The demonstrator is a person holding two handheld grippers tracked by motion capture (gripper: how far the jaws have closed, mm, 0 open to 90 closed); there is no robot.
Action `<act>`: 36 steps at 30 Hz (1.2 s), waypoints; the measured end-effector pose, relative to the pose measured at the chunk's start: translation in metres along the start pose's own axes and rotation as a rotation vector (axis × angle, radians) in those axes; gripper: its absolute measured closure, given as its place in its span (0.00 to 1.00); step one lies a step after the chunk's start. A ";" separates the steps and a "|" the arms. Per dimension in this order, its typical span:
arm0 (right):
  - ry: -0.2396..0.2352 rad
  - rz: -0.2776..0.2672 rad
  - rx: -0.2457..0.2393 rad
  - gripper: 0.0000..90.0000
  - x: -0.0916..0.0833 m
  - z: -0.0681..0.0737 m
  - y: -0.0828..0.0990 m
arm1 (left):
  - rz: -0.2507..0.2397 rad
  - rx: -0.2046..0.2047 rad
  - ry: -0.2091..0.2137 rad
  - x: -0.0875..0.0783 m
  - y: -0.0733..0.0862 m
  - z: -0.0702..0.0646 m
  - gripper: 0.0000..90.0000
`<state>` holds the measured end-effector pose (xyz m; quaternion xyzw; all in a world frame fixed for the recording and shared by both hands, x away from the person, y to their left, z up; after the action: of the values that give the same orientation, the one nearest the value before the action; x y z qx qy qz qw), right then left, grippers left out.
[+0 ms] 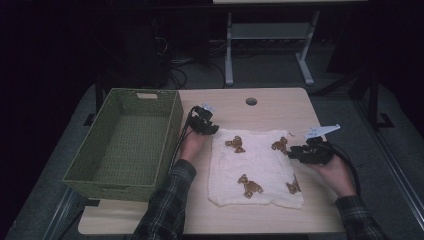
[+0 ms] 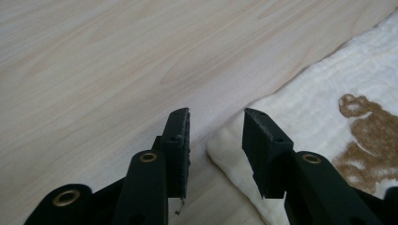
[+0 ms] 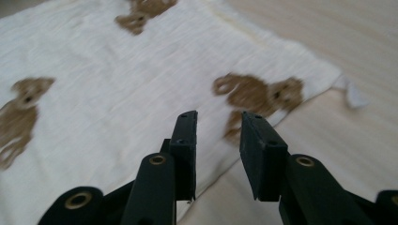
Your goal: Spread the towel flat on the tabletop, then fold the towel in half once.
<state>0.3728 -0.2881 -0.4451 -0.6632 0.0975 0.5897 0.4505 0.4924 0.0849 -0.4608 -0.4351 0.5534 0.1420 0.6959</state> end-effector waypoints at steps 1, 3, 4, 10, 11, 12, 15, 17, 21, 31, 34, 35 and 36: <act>0.003 -0.010 0.005 0.74 0.001 -0.003 -0.003 | -0.001 -0.001 0.006 0.000 0.000 0.000 0.67; 0.006 -0.023 0.019 0.73 0.003 -0.013 -0.011 | -0.001 -0.002 0.004 -0.001 0.000 0.000 0.67; 0.018 -0.024 0.025 0.73 0.004 -0.017 -0.016 | -0.001 -0.002 0.006 0.000 0.000 0.000 0.67; 0.051 -0.039 0.073 0.74 0.013 -0.045 -0.033 | 0.009 -0.005 0.005 0.002 0.002 0.004 0.67; 0.047 -0.014 0.094 0.74 0.015 -0.051 -0.035 | 0.009 -0.007 0.007 0.003 0.002 0.004 0.68; 0.060 -0.015 0.100 0.75 0.017 -0.057 -0.036 | 0.010 -0.007 0.005 0.003 0.002 0.004 0.68; 0.061 -0.034 0.131 0.75 0.020 -0.069 -0.037 | 0.015 -0.011 0.008 0.006 0.002 0.003 0.68; 0.061 -0.038 0.157 0.76 0.023 -0.077 -0.035 | 0.017 -0.010 0.002 0.008 0.002 0.002 0.68; 0.042 -0.035 0.190 0.76 0.029 -0.087 -0.033 | 0.022 -0.007 0.005 0.010 0.002 0.001 0.68; -0.004 -0.065 0.198 0.76 0.044 -0.091 -0.037 | 0.017 -0.008 0.023 0.010 0.002 0.000 0.74; -0.016 -0.055 0.199 0.77 0.052 -0.090 -0.037 | 0.017 -0.007 0.028 0.010 0.002 0.000 0.77; -0.018 -0.055 0.201 0.78 0.054 -0.090 -0.037 | 0.021 -0.003 0.026 0.010 0.002 -0.001 0.78; -0.016 -0.061 0.199 0.79 0.055 -0.089 -0.038 | 0.020 -0.003 0.029 0.010 0.001 -0.001 0.81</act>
<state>0.4752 -0.3079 -0.4840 -0.6130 0.1317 0.5684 0.5328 0.4945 0.0822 -0.4708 -0.4325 0.5676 0.1434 0.6857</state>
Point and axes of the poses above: each handheld gripper's, and its own axes: x roughly forward along the jaws, y roughly out of its underside, z roughly to its left, the point moved 1 cm from there along x, roughly forward along the jaws, and after that the axes turned 15 degrees about z, right-handed, at the moved point
